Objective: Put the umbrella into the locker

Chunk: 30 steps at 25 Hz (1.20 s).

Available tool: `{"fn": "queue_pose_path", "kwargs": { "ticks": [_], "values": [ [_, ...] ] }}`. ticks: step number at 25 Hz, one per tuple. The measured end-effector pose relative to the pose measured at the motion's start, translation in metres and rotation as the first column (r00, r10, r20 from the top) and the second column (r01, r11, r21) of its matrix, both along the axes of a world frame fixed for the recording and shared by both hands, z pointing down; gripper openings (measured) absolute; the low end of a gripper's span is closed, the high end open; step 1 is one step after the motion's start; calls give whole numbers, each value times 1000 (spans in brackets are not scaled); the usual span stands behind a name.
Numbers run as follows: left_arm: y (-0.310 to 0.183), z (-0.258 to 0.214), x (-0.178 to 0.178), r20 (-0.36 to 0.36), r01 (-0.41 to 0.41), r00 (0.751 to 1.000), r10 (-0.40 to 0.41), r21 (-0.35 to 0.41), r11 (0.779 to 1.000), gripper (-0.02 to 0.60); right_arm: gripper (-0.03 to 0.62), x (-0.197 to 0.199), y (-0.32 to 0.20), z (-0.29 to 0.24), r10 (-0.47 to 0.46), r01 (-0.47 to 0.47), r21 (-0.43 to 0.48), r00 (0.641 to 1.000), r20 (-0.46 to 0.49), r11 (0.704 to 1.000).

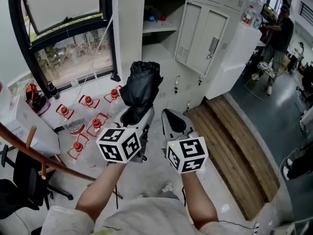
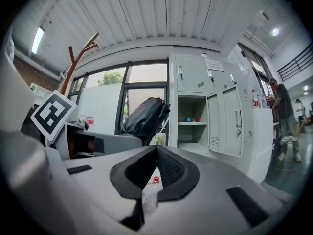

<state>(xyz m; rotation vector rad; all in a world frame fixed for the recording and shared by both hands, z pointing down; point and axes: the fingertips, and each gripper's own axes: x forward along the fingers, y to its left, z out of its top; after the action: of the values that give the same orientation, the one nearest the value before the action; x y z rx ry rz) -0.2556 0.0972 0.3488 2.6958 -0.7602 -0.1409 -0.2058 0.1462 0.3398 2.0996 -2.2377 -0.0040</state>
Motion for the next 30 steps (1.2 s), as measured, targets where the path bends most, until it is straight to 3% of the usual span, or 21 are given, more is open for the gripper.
{"fn": "queue_pose_path", "kwargs": {
  "ticks": [10,30],
  "values": [
    [-27,3,23,6,24,1000,-24,-2,1000,252,3,22,-29,4,-33,34,5,999,-2,999],
    [-100,10,159,56,128,990,-127,-25,991,252,3,163,-109,8,-146,146,0,988,50,989]
  ]
}}
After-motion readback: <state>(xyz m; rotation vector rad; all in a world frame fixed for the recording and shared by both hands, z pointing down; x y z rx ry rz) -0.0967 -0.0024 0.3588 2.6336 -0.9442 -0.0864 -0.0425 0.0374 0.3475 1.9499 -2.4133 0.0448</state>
